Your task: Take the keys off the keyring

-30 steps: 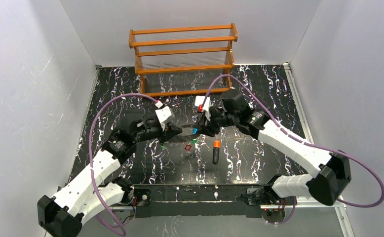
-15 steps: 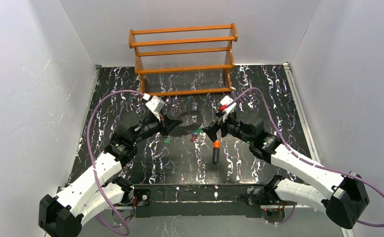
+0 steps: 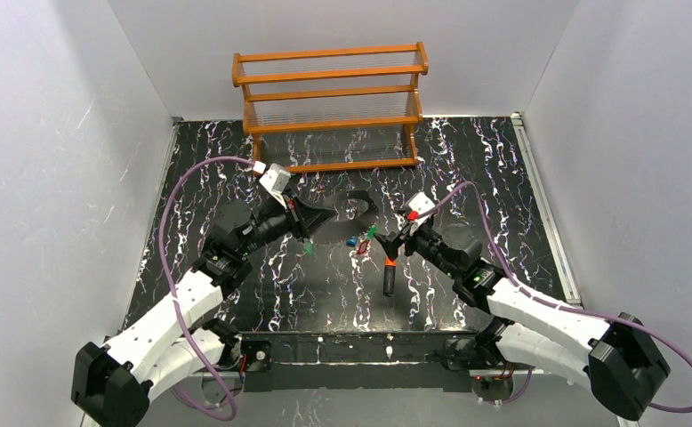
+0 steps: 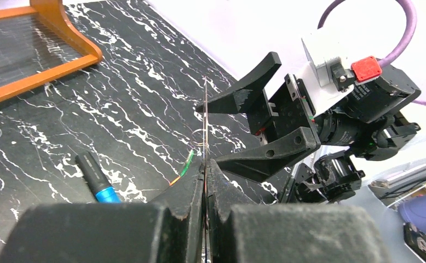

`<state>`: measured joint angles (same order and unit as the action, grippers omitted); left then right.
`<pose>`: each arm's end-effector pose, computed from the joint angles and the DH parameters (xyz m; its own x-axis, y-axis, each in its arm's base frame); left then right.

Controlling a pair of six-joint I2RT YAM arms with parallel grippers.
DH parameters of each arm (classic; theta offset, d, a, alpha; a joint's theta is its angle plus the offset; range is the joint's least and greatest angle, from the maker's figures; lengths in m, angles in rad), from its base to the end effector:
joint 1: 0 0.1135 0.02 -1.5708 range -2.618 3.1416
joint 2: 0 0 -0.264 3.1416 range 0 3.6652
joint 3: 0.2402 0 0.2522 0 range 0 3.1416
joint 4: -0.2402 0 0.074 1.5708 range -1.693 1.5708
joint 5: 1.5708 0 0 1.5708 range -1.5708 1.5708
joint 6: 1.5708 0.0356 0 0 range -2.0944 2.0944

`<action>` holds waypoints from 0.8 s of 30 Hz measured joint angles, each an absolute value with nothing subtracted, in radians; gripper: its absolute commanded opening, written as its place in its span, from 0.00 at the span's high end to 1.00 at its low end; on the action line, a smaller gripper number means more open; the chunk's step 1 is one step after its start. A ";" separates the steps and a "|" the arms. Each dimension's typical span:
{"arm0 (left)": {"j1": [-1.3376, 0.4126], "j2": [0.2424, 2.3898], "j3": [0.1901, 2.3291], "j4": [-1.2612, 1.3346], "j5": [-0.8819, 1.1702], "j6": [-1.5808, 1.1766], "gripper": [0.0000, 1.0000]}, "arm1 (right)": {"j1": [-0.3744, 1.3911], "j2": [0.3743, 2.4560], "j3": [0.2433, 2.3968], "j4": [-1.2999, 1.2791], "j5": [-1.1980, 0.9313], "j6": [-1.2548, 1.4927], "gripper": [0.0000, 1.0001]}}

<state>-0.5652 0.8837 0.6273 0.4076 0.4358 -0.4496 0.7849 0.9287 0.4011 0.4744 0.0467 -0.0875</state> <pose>0.1691 -0.1250 0.3295 -0.2496 -0.3082 -0.9180 0.8100 0.4531 -0.3724 0.1520 0.1495 0.2476 0.0213 -0.1021 -0.9945 -0.6737 0.7335 -0.0897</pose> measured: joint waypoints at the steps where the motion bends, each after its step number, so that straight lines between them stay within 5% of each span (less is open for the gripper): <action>1: -0.565 0.888 0.627 0.411 0.441 -0.456 1.00 | 0.785 0.934 0.397 0.494 0.044 -0.091 0.15; 15: -0.565 0.873 0.627 0.420 0.464 -0.519 1.00 | 0.751 0.997 0.342 0.686 -0.083 -0.106 0.34; 24: -0.565 0.831 0.627 0.420 0.460 -0.559 1.00 | 0.656 1.042 0.324 0.754 -0.252 -0.047 0.35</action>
<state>-0.5652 0.8310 0.6273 0.4198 0.4603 -0.5594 0.6556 1.0424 0.3241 0.7544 -0.2516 -0.0467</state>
